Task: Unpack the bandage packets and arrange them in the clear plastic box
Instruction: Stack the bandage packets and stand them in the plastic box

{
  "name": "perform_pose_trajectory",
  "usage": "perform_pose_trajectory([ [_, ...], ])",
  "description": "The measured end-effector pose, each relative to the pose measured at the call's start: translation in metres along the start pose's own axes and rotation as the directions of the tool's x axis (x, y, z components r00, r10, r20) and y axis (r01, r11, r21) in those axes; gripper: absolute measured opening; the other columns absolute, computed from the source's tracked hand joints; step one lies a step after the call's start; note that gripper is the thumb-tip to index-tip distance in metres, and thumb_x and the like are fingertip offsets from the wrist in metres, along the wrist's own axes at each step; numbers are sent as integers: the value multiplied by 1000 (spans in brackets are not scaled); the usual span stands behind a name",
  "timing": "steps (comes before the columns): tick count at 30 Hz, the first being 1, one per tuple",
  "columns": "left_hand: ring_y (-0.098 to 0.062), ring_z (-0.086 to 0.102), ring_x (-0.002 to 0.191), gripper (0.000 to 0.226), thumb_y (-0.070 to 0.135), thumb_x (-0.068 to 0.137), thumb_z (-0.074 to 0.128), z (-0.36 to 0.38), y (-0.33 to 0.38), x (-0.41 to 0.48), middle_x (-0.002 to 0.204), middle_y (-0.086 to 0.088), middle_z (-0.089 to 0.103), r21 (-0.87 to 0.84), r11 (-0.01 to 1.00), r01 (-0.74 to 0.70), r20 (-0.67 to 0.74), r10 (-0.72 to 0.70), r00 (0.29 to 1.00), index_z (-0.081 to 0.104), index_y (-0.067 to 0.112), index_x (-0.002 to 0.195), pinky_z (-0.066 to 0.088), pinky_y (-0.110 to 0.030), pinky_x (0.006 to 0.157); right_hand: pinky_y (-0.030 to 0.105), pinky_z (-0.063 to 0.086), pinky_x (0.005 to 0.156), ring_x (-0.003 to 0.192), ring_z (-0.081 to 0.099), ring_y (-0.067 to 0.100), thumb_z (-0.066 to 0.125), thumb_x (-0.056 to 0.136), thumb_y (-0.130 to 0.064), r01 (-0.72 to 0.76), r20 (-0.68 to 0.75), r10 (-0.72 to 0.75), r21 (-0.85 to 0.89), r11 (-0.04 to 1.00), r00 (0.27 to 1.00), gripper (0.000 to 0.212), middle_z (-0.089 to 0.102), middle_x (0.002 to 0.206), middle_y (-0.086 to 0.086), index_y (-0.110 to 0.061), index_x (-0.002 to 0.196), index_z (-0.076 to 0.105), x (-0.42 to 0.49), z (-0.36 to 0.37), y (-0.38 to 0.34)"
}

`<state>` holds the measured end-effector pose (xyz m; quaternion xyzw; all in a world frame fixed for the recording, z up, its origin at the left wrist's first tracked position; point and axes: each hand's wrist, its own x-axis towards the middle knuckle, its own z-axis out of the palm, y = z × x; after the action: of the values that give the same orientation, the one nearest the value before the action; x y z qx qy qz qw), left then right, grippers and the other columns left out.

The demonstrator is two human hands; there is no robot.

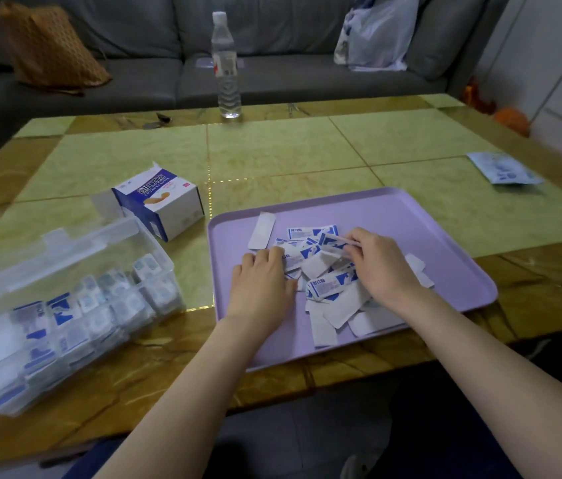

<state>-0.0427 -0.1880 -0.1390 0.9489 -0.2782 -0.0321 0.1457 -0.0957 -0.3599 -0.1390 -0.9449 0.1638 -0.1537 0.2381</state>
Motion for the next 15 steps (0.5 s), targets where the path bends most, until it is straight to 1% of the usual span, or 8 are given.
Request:
perform_pose_trajectory([
  [2,-27,35,121,41,25,92,47,1,1,5,132,-5,47,-70,998,-5,-8,4,1000,36,17,131,28,-34,94,33,36,70,87,50,24,47,95,-7,60,-2,-60,2,998,998,15,62,93,10,-5,96,61,2,0,-2],
  [3,-27,36,121,42,22,90,49,2,1,8,130,-4,49,-110,994,-11,-14,9,1000,37,17,130,28,-34,93,33,36,73,90,48,24,46,95,-6,95,17,-95,-7,995,995,16,62,94,8,-7,97,62,4,0,-4],
  [6,-27,41,114,44,14,83,58,3,3,16,123,-4,54,-266,964,-3,-17,-2,1000,42,14,124,34,-36,90,39,40,84,97,48,25,46,93,-5,200,159,-199,9,980,967,22,63,99,5,-13,99,65,9,3,-13],
  [8,-28,48,105,46,7,78,62,2,4,18,114,-5,57,-379,925,-9,-14,4,1000,43,13,119,41,-40,88,41,43,84,99,52,27,47,90,-2,252,254,-247,12,968,935,24,65,99,6,-17,97,65,10,6,-18],
  [9,-27,53,98,46,4,76,61,1,5,20,109,-4,57,-448,894,-12,-10,8,1000,43,13,117,45,-39,83,41,44,84,100,52,27,48,89,-1,266,281,-254,-6,964,926,25,64,102,6,-17,98,64,10,7,-18],
  [11,-17,58,81,46,0,77,62,-2,7,20,96,3,55,-576,817,-3,9,10,1000,42,15,115,49,-27,70,40,45,84,100,54,24,52,88,-2,259,273,-250,1,966,929,26,60,105,3,-19,105,63,10,9,-18],
  [13,-5,56,74,44,0,78,65,-4,7,20,89,10,51,-637,771,-16,-5,16,1000,42,18,111,45,-13,56,39,47,81,96,56,23,55,87,-2,240,221,-248,61,969,943,32,52,109,0,-23,111,58,11,7,-21],
  [15,-1,55,71,43,-1,78,67,-6,8,21,90,8,52,-672,739,-37,-31,21,999,42,20,106,43,-8,53,39,47,83,100,56,23,56,87,-2,214,196,-226,79,974,954,44,44,124,0,-22,125,49,11,5,-23],
])
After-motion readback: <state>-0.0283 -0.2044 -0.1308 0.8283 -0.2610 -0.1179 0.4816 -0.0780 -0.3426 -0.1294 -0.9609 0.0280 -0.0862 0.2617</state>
